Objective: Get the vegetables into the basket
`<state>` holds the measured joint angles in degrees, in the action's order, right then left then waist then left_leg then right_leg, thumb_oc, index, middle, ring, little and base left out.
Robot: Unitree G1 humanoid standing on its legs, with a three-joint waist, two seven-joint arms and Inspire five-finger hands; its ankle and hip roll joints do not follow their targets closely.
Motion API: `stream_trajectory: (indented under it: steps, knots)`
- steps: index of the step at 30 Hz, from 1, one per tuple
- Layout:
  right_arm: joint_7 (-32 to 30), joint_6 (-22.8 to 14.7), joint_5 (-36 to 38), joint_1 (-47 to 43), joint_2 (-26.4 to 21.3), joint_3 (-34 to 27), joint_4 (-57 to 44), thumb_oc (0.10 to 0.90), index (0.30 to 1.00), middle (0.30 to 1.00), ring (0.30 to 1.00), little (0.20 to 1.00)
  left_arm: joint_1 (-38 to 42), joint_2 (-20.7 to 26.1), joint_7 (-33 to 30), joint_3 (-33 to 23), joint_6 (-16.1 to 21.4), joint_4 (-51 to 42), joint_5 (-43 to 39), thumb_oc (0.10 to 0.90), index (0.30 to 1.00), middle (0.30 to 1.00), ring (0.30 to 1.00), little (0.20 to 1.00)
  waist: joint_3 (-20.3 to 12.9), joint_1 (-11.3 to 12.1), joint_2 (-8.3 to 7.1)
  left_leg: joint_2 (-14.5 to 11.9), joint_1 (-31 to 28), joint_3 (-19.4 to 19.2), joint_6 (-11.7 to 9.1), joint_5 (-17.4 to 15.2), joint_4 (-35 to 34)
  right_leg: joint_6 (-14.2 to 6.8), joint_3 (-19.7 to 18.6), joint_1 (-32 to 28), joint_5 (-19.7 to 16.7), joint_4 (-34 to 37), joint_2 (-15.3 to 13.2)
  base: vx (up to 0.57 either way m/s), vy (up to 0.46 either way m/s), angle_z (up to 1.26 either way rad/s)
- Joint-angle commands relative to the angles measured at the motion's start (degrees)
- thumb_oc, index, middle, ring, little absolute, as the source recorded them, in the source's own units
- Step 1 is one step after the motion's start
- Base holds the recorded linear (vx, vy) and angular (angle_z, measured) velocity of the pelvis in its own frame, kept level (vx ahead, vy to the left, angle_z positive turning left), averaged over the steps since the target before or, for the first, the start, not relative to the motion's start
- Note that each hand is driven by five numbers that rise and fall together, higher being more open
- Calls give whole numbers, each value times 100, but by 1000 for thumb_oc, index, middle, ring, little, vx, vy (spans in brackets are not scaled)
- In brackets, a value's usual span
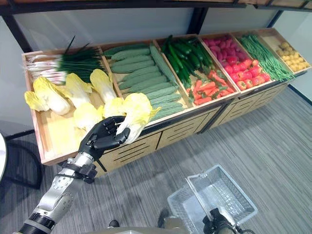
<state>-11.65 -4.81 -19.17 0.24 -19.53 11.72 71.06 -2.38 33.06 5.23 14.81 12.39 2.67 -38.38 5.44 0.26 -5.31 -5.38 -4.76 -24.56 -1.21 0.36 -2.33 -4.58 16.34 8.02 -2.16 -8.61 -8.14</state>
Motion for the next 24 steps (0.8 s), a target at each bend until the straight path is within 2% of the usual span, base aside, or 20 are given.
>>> stream_trajectory:
  steps: [1, 3, 5, 9, 11, 14, 15, 16, 18, 19, 20, 22, 23, 24]
  knots:
    - [-171, -30, 161, -126, -167, 192, 144, 400, 300, 300, 300, 300, 389, -112, 337, -411, 502, -1060, -347, 400, 300, 300, 300, 300, -203, 61, -88, 113, 240, 267, -12, -152, -255, -721, -203, -578, -273, 410, -579, 19, -85, -77]
    - [-160, -24, 171, -95, -162, 168, 177, 400, 300, 300, 300, 300, 357, -149, 384, -412, 483, -1046, -408, 400, 300, 300, 300, 300, -234, 29, -61, 89, 218, 220, -38, -135, -248, -695, -213, -614, -201, 549, -517, -8, -103, -51]
    - [-158, -28, 204, 3, -206, 113, 133, 400, 300, 300, 300, 300, 354, -227, 417, -375, 475, -1065, -492, 400, 300, 300, 300, 300, -247, -80, -21, -2, 267, 114, -99, 91, -245, -533, -173, -656, -207, 820, -333, -49, -218, -15]
    - [-178, -23, 216, 74, -263, 48, 129, 400, 300, 300, 300, 300, 360, -257, 427, -337, 463, -1067, -554, 400, 300, 300, 300, 300, -216, -174, 55, -115, 257, 89, -192, 187, -266, -478, -176, -684, -178, 932, -214, -2, -176, -6]
    - [-274, -31, 331, 168, -324, -64, 87, 400, 300, 300, 300, 300, 374, -362, 319, -307, 455, -1020, -627, 400, 300, 300, 300, 300, -154, -323, 221, -326, 271, 53, -371, 365, -266, -363, -280, -683, -102, 1041, 14, -15, -317, -23]
    - [-336, -21, 445, 121, -361, -92, 68, 400, 300, 300, 300, 300, 476, -456, 288, -217, 417, -982, -711, 400, 300, 300, 300, 300, -84, -364, 306, -396, 349, 88, -430, 442, -213, -293, -300, -644, -73, 1056, 96, -40, -178, -27]
    - [-369, -49, 701, 115, -395, -232, 41, 400, 300, 300, 300, 300, 532, -568, 258, -167, 413, -935, -772, 400, 300, 300, 300, 300, -8, -414, 367, -487, 418, 98, -494, 460, 18, -229, -313, -679, -35, 1102, 167, -15, -161, -31]
    - [-368, -49, 702, 114, -399, -236, 41, 400, 300, 300, 300, 300, 538, -572, 259, -163, 415, -931, -772, 400, 300, 300, 300, 300, -3, -415, 374, -497, 426, 104, -498, 451, 38, -224, -308, -683, -36, 1105, 173, -11, -236, -13]
    - [-405, -84, 780, 112, -451, -266, 1, 400, 300, 300, 300, 300, 575, -672, 305, -85, 385, -873, -848, 400, 300, 300, 300, 300, 94, -424, 367, -581, 585, 249, -565, 328, 623, -135, -404, -775, 5, 1154, 237, 15, -146, -8]
    - [-433, -72, 808, -29, -526, -203, 6, 400, 300, 300, 300, 300, 614, -741, 278, -30, 399, -911, -885, 400, 300, 300, 300, 300, 206, -272, 363, -458, 805, 1062, -616, 430, 964, -68, -613, -827, 9, 1195, 301, 36, -120, -52]
    - [-454, -73, 812, -148, -559, -130, -9, 400, 300, 300, 300, 300, 582, -813, 251, 9, 419, -938, -900, 400, 300, 300, 300, 300, 209, -99, 326, -51, 992, 1976, -490, 204, 763, -81, -867, -761, -4, 1191, 294, 48, -89, -121]
    - [-454, -83, 781, -216, -565, -59, 22, 400, 300, 300, 300, 300, 482, -835, 211, -13, 461, -956, -909, 400, 300, 300, 300, 300, 179, 12, 332, 84, 1062, 2632, -431, 212, 511, -101, -1141, -733, -35, 1217, 350, 96, -12, -156]
    - [-454, -105, 730, -309, -580, 44, 43, 400, 300, 300, 300, 300, 426, -866, 138, -37, 516, -965, -909, 400, 300, 300, 300, 300, 168, 154, 317, 272, 1218, 3538, -418, 270, 406, -111, -1493, -707, -43, 1187, 415, 92, 13, -105]
    - [-454, -105, 730, -309, -580, 44, 43, 400, 300, 300, 300, 300, 426, -866, 138, -37, 516, -965, -909, 400, 300, 300, 300, 300, 169, 153, 317, 272, 1218, 3539, -418, 269, 406, -111, -1492, -708, -43, 1187, 414, 93, 14, -70]
